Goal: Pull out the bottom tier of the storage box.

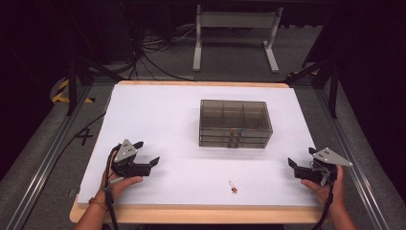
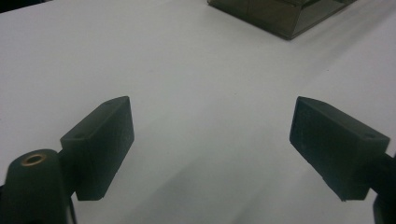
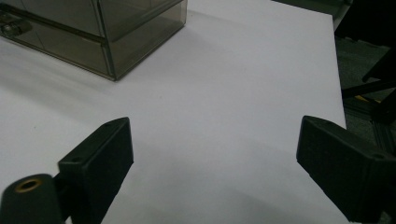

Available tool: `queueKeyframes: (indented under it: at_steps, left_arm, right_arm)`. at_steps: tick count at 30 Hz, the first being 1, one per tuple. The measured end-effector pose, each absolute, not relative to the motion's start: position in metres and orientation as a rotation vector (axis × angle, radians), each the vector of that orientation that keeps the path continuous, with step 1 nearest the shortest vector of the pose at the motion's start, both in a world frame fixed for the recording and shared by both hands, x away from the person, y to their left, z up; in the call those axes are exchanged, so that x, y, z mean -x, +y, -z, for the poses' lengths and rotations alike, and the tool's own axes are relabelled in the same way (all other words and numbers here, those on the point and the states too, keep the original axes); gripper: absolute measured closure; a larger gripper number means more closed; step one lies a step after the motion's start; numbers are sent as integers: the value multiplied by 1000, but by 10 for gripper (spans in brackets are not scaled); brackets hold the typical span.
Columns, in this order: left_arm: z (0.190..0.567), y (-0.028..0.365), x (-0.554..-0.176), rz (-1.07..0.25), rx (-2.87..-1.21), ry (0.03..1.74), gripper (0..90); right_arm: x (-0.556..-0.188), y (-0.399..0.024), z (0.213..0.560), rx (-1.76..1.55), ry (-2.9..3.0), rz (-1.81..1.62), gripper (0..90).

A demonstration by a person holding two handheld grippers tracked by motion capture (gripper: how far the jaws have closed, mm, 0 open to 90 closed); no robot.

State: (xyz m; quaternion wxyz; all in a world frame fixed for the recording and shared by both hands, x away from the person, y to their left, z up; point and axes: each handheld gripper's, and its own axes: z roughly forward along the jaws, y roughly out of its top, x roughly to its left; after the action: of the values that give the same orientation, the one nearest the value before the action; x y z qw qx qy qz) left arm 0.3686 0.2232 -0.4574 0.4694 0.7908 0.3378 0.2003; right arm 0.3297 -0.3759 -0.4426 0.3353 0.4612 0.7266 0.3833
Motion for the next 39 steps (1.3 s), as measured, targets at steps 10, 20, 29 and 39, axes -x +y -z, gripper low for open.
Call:
queueKeyframes:
  at_steps: [10,20,29,39]
  left_arm:
    - [457,221,-366,-532,-1961,803,165]
    - [456,216,-367,-538,-2005,782,223]
    - [444,212,-376,-530,-1983,743,240]
    - [426,198,-386,-497,-2004,654,285]
  right_arm:
    - [-331,-377,442,-1221,1898,-1005,190]
    - [-330,-375,442,-1206,1912,-988,271]
    - [-324,-376,440,-1236,1894,-1001,292]
    - [-313,-369,430,-1259,1897,-1002,370]
